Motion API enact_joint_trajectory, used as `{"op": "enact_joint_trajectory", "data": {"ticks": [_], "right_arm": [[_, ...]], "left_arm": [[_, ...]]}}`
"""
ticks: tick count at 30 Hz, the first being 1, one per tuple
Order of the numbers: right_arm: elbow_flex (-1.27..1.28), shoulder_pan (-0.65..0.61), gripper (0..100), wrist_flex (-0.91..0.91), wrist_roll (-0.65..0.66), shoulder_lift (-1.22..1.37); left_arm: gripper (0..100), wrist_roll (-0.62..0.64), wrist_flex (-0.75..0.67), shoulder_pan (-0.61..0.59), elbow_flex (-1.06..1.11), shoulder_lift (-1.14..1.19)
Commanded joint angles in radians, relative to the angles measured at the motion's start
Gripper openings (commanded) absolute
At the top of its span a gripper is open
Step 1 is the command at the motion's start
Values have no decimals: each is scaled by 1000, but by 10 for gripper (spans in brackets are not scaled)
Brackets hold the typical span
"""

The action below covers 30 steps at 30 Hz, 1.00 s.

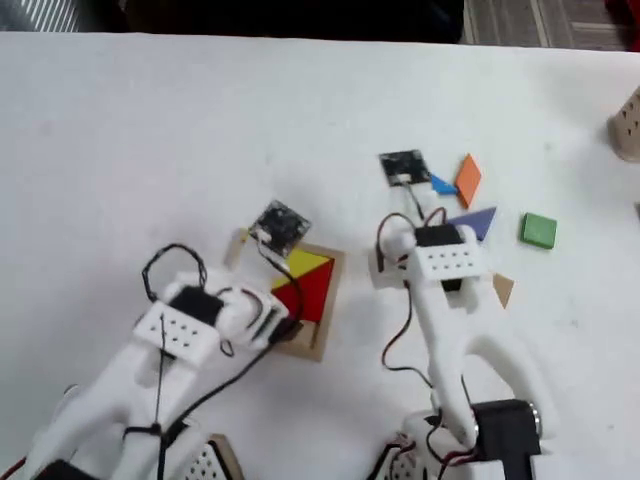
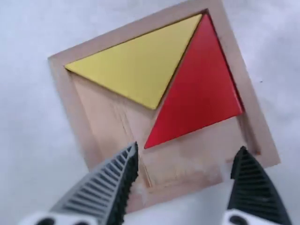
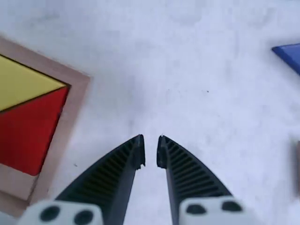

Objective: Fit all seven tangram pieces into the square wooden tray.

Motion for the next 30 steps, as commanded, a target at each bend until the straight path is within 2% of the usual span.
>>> {"op": "enact_joint_trajectory", "data": {"ticks": [1, 13, 17, 19, 25, 30], "right_arm": [[-11, 33, 59, 7, 17, 8], [-11, 27, 59, 5, 12, 15], [-11, 27, 59, 5, 12, 12], [-11, 27, 59, 5, 12, 8], [-11, 25, 59, 5, 12, 7], [-12, 25, 59, 5, 12, 7]], "left_arm": [[321, -61, -43, 18, 26, -51], [325, -249, -117, 18, -74, 171], [324, -242, -112, 25, -173, 317], [317, -199, -112, 27, -213, 375], [210, -169, -112, 45, -281, 470], [172, -170, -84, 74, -282, 476]]}}
